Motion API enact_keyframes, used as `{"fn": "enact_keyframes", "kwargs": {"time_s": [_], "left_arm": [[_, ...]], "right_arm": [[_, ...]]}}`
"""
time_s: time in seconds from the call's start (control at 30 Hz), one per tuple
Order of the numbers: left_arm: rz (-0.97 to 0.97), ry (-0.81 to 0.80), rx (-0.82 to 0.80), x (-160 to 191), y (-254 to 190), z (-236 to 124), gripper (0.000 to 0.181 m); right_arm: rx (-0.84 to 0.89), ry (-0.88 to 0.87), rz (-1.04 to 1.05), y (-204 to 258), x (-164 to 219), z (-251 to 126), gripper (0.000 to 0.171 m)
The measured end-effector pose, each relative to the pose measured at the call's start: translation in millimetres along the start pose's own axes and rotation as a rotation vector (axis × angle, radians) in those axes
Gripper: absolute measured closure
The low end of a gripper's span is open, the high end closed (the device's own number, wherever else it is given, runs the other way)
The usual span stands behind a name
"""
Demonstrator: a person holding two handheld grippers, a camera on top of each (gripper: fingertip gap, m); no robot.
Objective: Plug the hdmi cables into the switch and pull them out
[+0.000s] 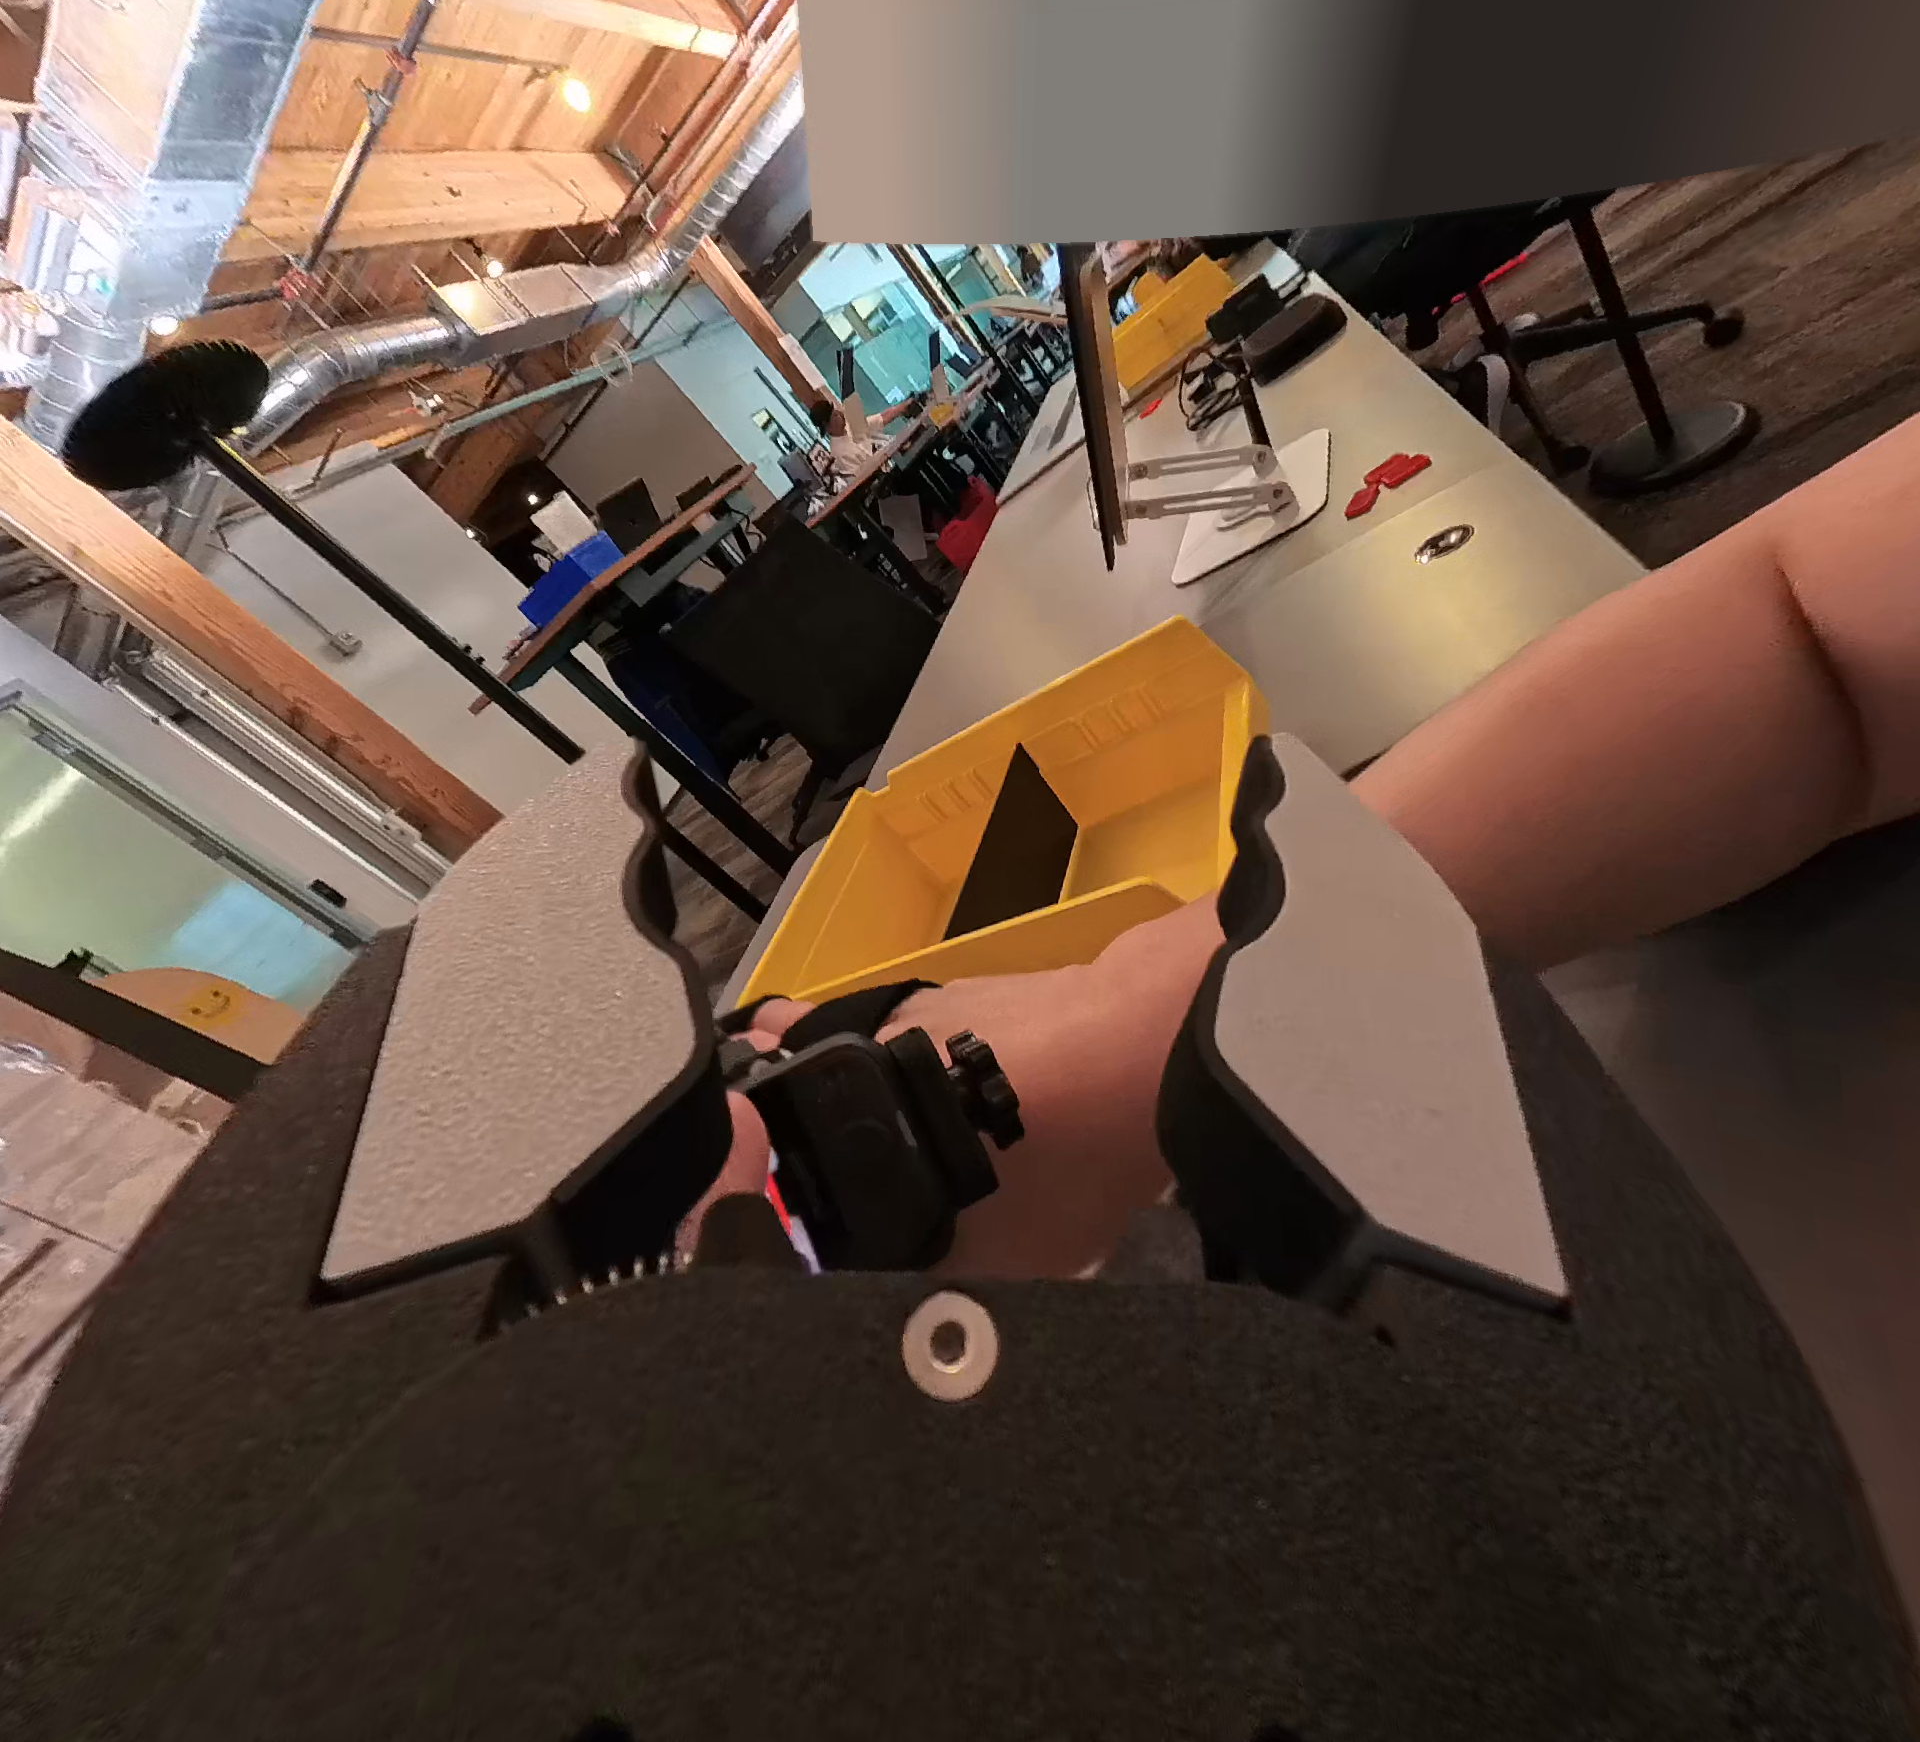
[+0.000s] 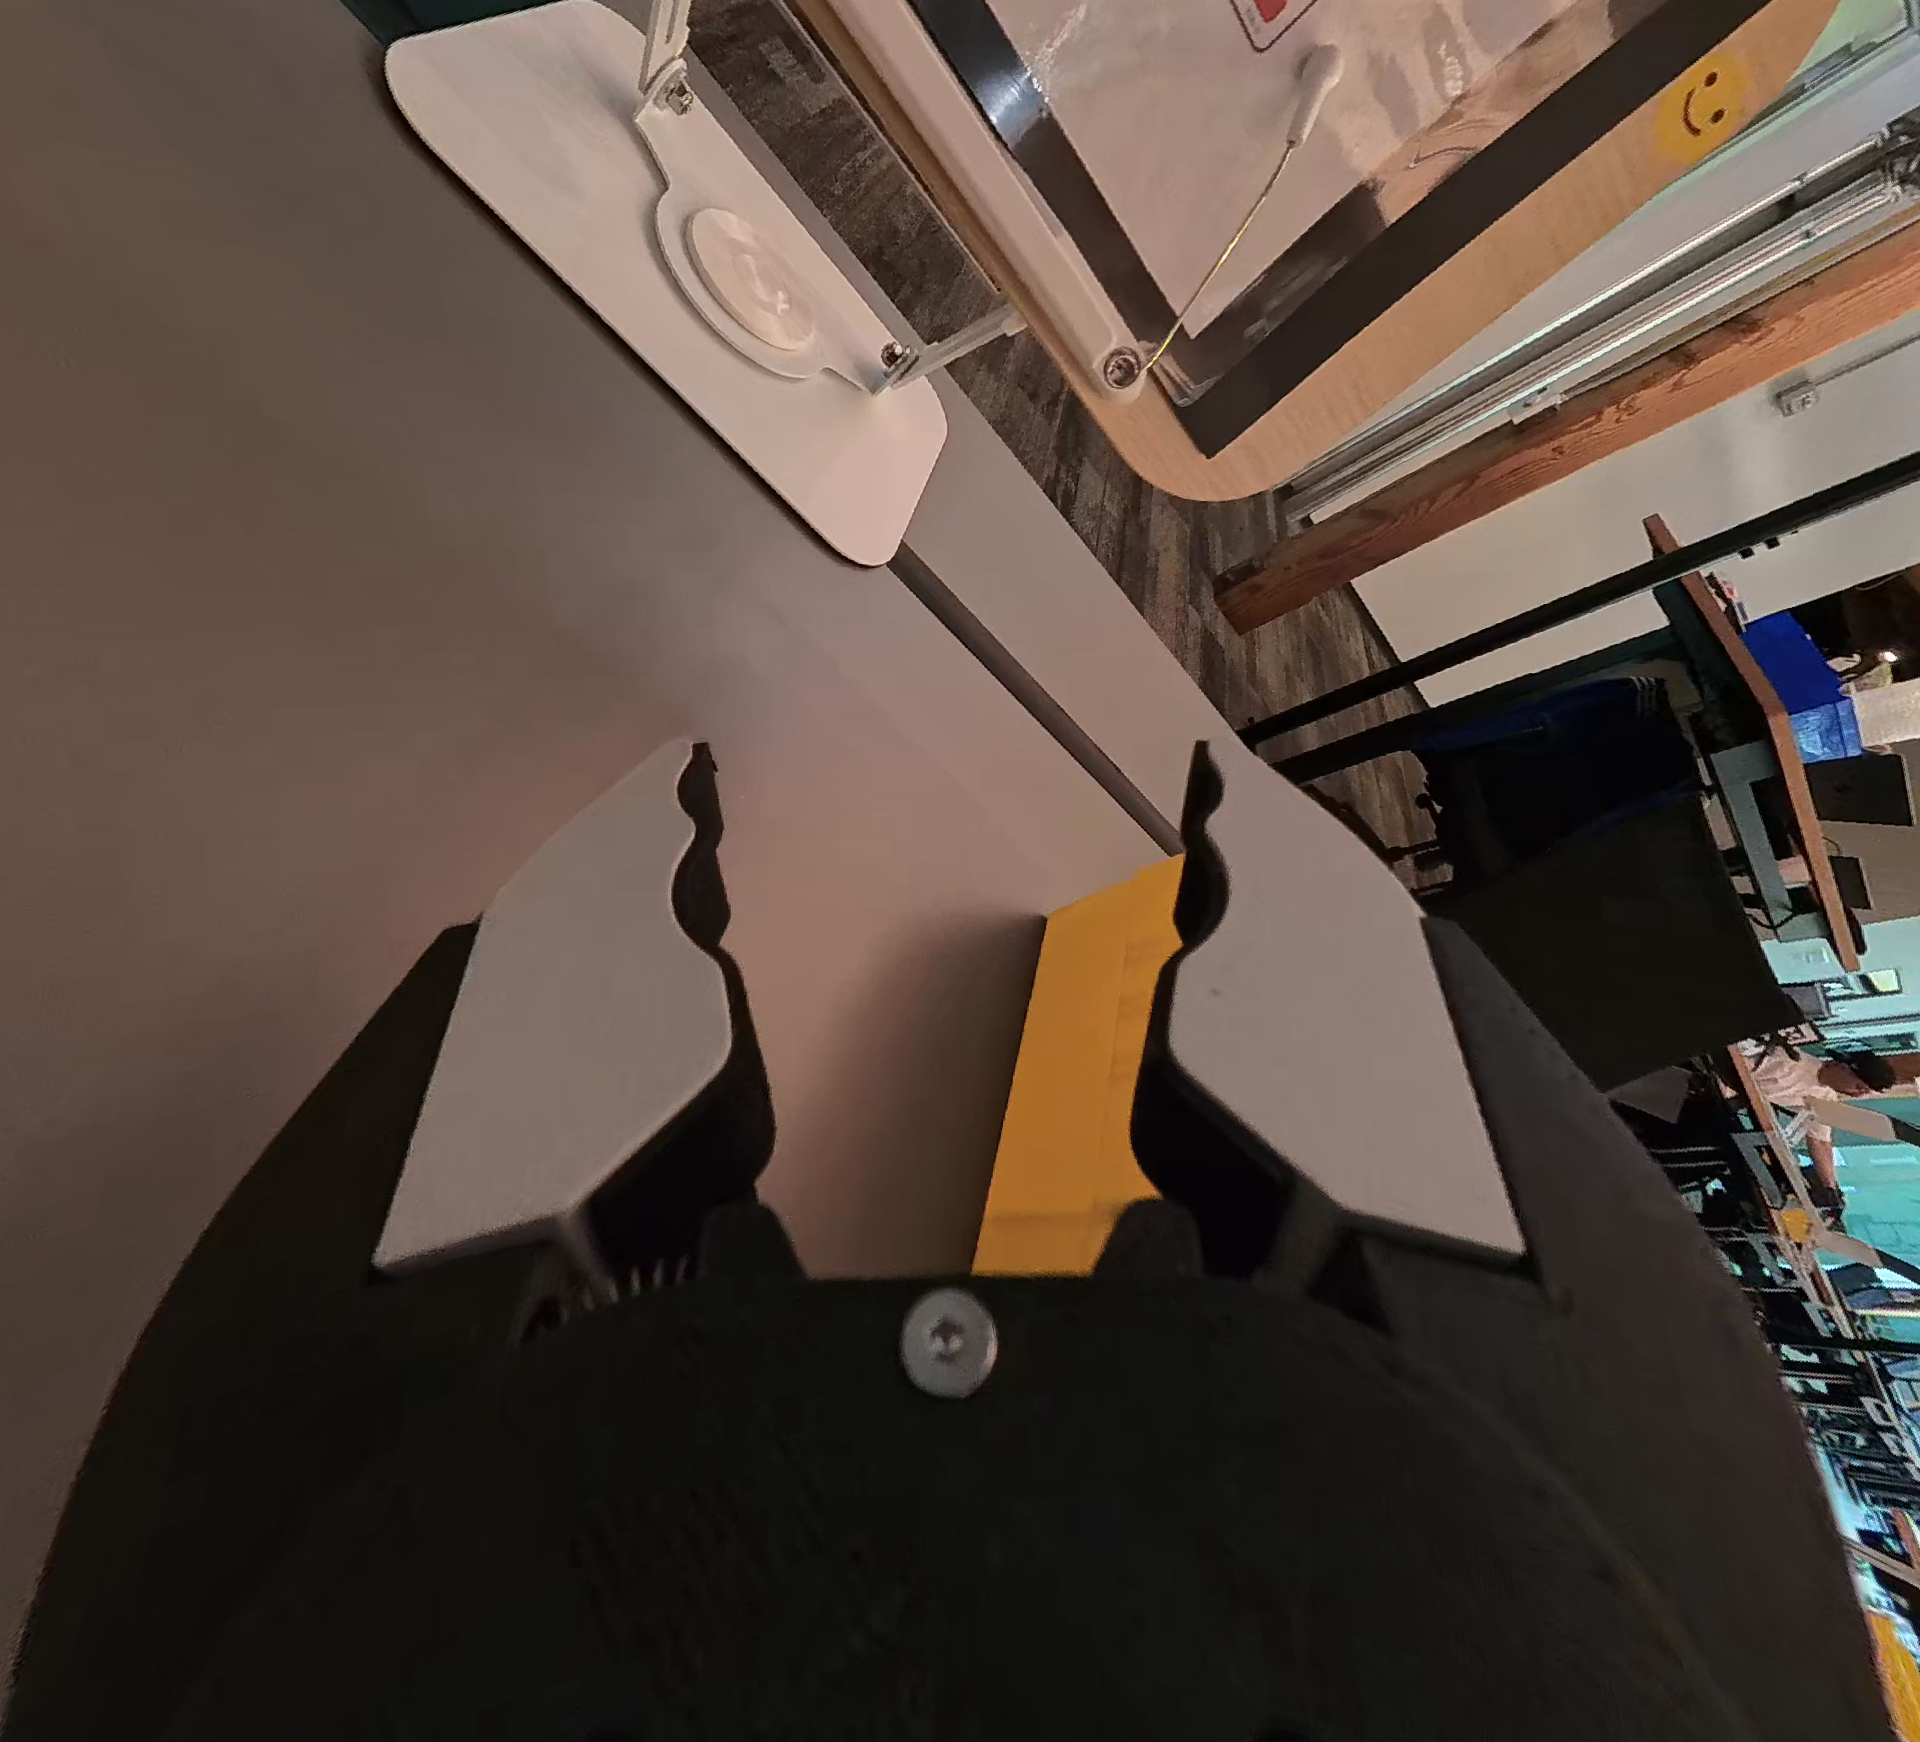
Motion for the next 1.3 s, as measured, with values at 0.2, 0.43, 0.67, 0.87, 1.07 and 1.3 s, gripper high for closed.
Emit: {"fn": "enact_keyframes", "kwargs": {"time_s": [0.2,0.43,0.67,0.87,1.07,1.3], "left_arm": [[0.014,-0.051,-0.078,-17,22,-19,0.078],[-0.003,-0.054,-0.159,-22,53,-44,0.078],[-0.194,0.059,-0.273,-3,94,-70,0.088],[-0.343,0.379,-0.192,49,95,-59,0.102],[-0.367,0.567,-0.168,86,83,-47,0.128],[-0.393,0.652,-0.235,107,85,-51,0.145]], "right_arm": [[-0.003,-0.025,0.025,-4,-2,-1,0.084],[0.049,-0.12,0.099,-27,-11,-7,0.084],[0.178,-0.328,0.327,-107,-23,-32,0.082],[0.244,-0.401,0.458,-159,-19,-50,0.082],[0.264,-0.407,0.52,-177,-11,-49,0.091],[0.238,-0.409,0.529,-173,-6,-37,0.106]]}}
Point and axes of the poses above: each gripper's, where its closed fingertips meet, z out along the fingers, x out of its underside, y = z × x across the jaws, the point moved 10 cm from there along -z, back along the fingers, and after that the axes turned 15 degrees about z, right-handed, at the moved point
